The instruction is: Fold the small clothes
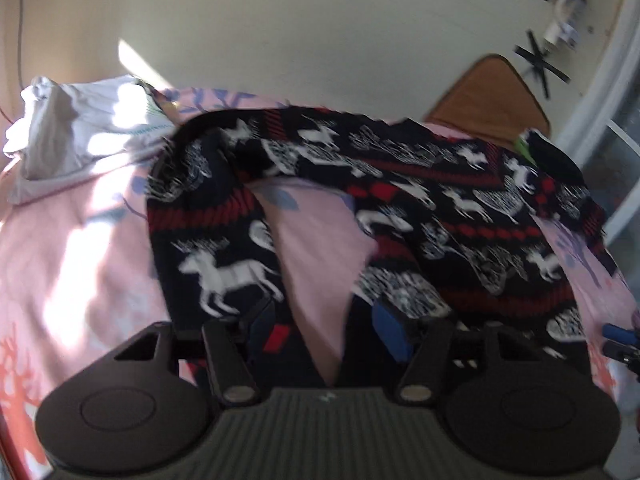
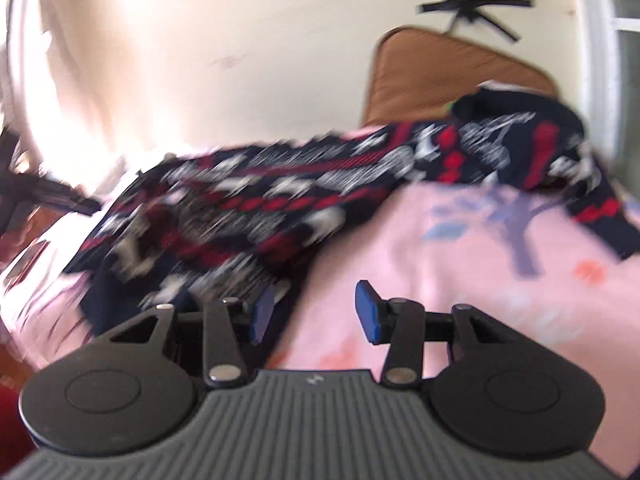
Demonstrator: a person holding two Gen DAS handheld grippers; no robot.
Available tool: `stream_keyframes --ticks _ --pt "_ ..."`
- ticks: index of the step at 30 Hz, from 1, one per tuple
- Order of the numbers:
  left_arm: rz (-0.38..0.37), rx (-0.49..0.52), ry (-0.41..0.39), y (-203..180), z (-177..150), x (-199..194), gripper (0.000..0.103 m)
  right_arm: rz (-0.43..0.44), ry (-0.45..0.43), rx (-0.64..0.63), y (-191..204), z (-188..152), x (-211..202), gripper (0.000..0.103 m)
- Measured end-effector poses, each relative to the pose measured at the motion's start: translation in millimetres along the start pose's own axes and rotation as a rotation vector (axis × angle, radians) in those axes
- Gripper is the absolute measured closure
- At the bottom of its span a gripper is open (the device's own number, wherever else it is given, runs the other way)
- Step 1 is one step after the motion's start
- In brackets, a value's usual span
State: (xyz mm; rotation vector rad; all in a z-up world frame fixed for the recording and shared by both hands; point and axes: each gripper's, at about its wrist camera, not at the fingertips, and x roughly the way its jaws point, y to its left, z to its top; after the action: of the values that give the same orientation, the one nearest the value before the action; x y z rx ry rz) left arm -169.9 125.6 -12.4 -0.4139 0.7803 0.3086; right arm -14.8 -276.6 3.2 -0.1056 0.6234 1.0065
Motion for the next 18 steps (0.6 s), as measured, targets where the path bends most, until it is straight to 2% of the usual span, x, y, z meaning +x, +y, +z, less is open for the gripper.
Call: stream_keyframes --ticks 2,5,6,7,8,10,13,16,17,18 --pt "0.003 0.03 0.023 -14.2 -10.1 6.1 0.047 0.04 0.026 -0.027 17.6 -13.4 4.2 0.048" --pt "0.083 0.058 0.059 -23.7 -20.0 26.5 0.05 0.055 0.05 -0.072 26.8 -27.6 14.1 0.045" --pt "0.107 0.072 0.033 -25.3 -24.4 27.3 0.058 0.042 0.039 -0.085 29.7 -31.9 16.3 0.049" --pt "0.11 0.112 0.039 -30.5 -27.2 27.2 0.096 0.027 0.03 -0.114 29.1 -35.6 14.7 0.076" --pt "0.084 0.107 0.068 -31.8 -28.9 27.0 0.094 0.025 0.029 -0.143 31.7 -35.6 10.8 0.092" --pt "0.05 0.083 0.065 -28.6 -34.5 10.0 0.095 0.009 0.024 -0.159 26.0 -31.8 -3.4 0.092" --pt "0.052 0.073 0.022 -23.0 -50.0 -39.7 0.095 -0.044 -0.02 -0.183 14.9 -18.7 -28.0 0.092" --pt "-0.009 0.002 0.01 -11.8 -75.2 -87.7 0.094 -0.049 -0.06 -0.151 -5.7 -8.2 -68.1 0.092" --pt "-0.02 -0.015 0.012 -11.9 -85.6 -95.9 0.094 -0.044 -0.054 -0.14 -9.8 -8.9 -78.5 0.098" --pt "-0.018 -0.031 0.024 -13.3 -96.2 -98.1 0.093 -0.035 -0.032 -0.141 -12.9 -10.7 -84.0 0.098"
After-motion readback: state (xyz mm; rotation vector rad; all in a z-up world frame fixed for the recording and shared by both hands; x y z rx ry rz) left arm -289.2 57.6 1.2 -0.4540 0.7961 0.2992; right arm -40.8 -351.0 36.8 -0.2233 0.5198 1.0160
